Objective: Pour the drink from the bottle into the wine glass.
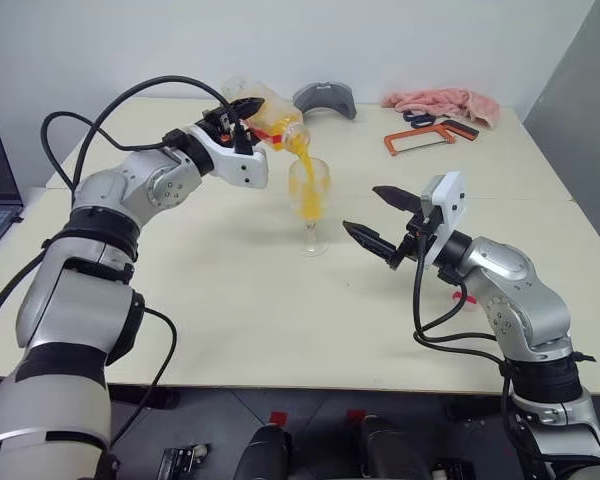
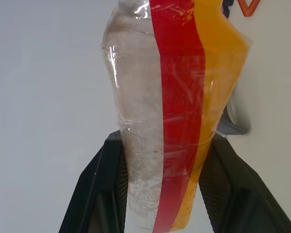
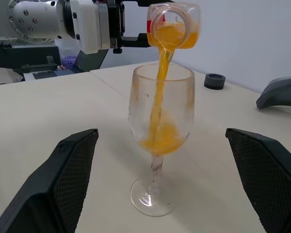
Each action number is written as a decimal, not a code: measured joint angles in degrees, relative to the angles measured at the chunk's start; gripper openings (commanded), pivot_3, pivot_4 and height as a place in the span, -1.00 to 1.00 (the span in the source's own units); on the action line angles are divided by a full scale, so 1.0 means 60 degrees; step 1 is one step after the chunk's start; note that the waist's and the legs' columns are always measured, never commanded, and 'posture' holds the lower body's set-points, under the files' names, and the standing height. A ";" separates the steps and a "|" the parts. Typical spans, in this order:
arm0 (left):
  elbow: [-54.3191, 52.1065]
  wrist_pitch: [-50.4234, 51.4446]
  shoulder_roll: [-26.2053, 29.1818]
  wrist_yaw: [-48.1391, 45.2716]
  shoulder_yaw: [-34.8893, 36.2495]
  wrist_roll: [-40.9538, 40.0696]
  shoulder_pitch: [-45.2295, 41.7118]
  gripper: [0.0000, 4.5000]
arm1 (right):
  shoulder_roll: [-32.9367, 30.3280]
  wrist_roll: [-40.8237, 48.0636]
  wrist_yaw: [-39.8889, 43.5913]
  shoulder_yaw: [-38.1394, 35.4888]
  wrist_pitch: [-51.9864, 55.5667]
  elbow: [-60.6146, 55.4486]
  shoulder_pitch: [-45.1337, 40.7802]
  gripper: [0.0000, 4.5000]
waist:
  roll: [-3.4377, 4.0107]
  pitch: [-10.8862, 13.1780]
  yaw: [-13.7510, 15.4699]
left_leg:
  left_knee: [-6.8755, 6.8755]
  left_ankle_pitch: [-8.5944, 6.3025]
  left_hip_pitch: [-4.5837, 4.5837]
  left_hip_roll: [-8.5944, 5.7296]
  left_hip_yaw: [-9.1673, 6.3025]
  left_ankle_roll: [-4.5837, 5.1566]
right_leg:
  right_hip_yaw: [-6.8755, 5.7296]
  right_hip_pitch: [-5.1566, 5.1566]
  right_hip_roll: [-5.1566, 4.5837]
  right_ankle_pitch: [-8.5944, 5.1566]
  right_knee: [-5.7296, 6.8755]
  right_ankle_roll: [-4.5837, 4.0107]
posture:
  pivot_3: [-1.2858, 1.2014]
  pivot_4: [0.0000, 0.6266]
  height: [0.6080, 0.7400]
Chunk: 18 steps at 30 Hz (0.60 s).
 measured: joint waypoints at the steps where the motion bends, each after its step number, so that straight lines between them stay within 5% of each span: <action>1: 0.0015 0.0000 0.0001 0.0030 -0.0009 0.0006 -0.0004 -0.25 | 0.0008 0.0000 -0.0007 0.0000 0.0000 -0.0004 0.0038 1.00 | 0.0000 0.0000 0.0000 | 0.0000 0.0000 0.0000 0.0000 0.0000 0.0000 | 0.0000 0.0000 0.0000 0.0000 0.0001 0.0000 | 0.03 -0.52 1.00; 18: 0.0083 -0.0005 0.0106 0.0319 -0.0229 0.0137 -0.0215 -0.25 | 0.0281 -0.0035 -0.0186 0.0247 0.0000 -0.0124 0.0167 1.00 | 0.0000 0.0000 -0.0001 | 0.0002 0.0001 -0.0001 0.0000 0.0003 -0.0001 | 0.0001 -0.0003 0.0000 0.0000 0.0002 0.0000 | 0.03 -0.52 1.00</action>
